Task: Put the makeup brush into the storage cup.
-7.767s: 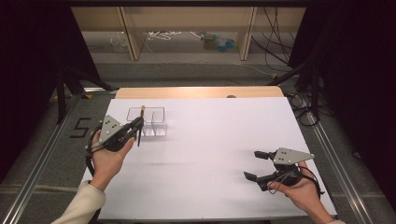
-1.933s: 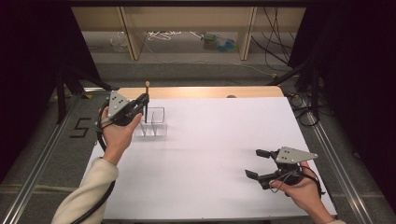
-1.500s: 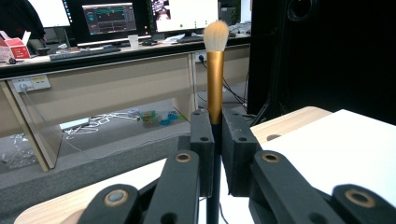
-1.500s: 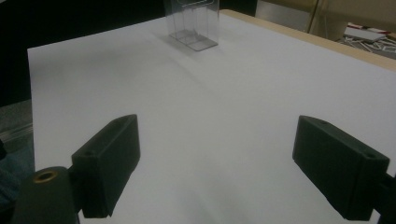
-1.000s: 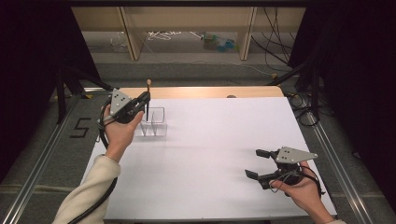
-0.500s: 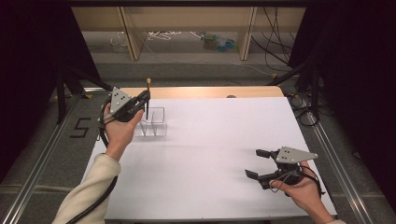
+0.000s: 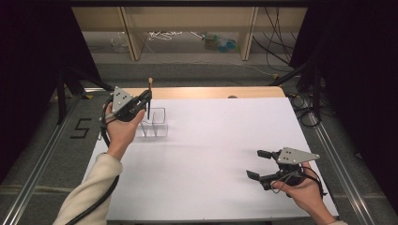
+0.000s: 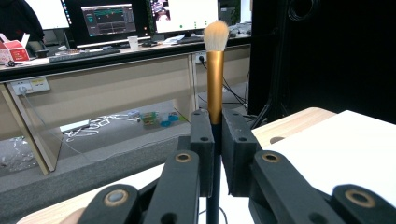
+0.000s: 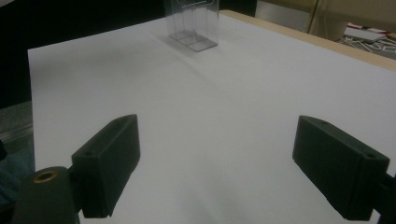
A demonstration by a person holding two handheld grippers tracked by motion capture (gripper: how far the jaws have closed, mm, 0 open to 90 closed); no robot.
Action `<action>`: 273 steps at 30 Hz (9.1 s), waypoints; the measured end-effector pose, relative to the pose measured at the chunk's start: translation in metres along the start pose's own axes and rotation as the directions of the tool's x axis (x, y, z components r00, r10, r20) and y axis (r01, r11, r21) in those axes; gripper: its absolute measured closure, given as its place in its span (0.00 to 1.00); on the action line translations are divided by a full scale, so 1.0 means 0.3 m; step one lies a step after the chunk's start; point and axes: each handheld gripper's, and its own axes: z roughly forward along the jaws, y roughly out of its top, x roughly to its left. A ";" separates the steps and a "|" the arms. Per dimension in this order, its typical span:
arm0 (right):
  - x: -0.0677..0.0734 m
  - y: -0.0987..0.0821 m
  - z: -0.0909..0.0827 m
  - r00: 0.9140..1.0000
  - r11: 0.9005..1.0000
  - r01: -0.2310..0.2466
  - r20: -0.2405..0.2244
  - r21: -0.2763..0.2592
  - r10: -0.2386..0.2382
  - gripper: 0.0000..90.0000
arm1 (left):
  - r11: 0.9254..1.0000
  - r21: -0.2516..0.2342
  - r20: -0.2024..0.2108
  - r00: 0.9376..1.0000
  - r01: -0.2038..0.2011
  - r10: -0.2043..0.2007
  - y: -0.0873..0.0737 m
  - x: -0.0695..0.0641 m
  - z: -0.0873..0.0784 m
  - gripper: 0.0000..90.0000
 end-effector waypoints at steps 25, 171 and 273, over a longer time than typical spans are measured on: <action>0.000 0.000 0.000 1.000 1.000 -0.002 -0.001 -0.001 0.002 0.18 | 1.000 -0.005 -0.001 1.000 0.006 -0.006 -0.001 0.006 0.017 0.93; -0.001 0.001 -0.003 1.000 1.000 -0.008 0.005 0.006 0.008 0.18 | 0.999 0.006 -0.022 0.999 0.032 -0.031 -0.086 0.055 0.072 0.93; -0.001 -0.001 0.003 1.000 1.000 -0.010 -0.010 -0.012 0.010 0.18 | 0.997 0.075 -0.033 0.999 0.027 -0.024 -0.178 0.078 0.095 0.92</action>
